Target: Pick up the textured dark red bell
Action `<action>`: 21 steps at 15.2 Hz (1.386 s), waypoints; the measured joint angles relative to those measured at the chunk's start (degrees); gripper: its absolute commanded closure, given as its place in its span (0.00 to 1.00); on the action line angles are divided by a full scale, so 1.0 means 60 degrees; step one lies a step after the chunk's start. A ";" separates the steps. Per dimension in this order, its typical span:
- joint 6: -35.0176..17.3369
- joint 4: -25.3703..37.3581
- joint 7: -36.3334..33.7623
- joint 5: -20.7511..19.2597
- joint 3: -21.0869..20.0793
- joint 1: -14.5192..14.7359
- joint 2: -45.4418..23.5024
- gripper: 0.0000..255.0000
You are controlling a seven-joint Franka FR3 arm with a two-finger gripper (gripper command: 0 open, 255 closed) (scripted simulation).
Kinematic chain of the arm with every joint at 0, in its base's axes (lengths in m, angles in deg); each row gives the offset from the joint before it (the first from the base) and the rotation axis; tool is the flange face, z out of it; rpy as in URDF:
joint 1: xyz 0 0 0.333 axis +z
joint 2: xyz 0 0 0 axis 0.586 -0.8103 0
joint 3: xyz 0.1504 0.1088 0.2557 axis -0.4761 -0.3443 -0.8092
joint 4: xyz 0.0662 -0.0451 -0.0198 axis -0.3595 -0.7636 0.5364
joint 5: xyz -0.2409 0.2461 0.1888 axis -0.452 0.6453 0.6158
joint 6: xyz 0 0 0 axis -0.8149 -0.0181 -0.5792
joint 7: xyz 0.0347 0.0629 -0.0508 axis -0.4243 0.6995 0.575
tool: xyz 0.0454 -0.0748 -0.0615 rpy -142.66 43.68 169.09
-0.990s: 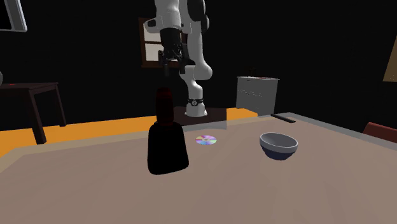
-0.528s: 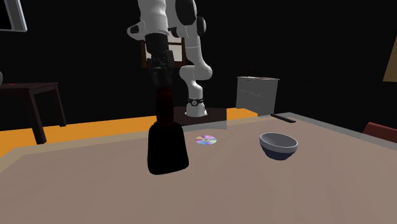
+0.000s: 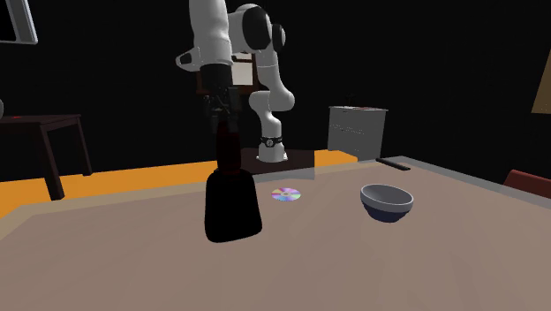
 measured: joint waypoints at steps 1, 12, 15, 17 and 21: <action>-0.0042 -0.0045 -0.0002 0.0001 -0.0003 0.0004 0.0004 1.00; -0.0037 -0.0054 -0.0004 0.0001 -0.0002 0.0004 0.0015 1.00; 0.0295 0.0223 -0.0049 -0.0014 -0.0004 0.0013 0.0034 1.00; 0.0514 0.0370 -0.0052 -0.0014 -0.0001 0.0001 0.0103 1.00; 0.0952 0.0725 -0.0089 -0.0020 0.0000 -0.0005 0.0186 1.00</action>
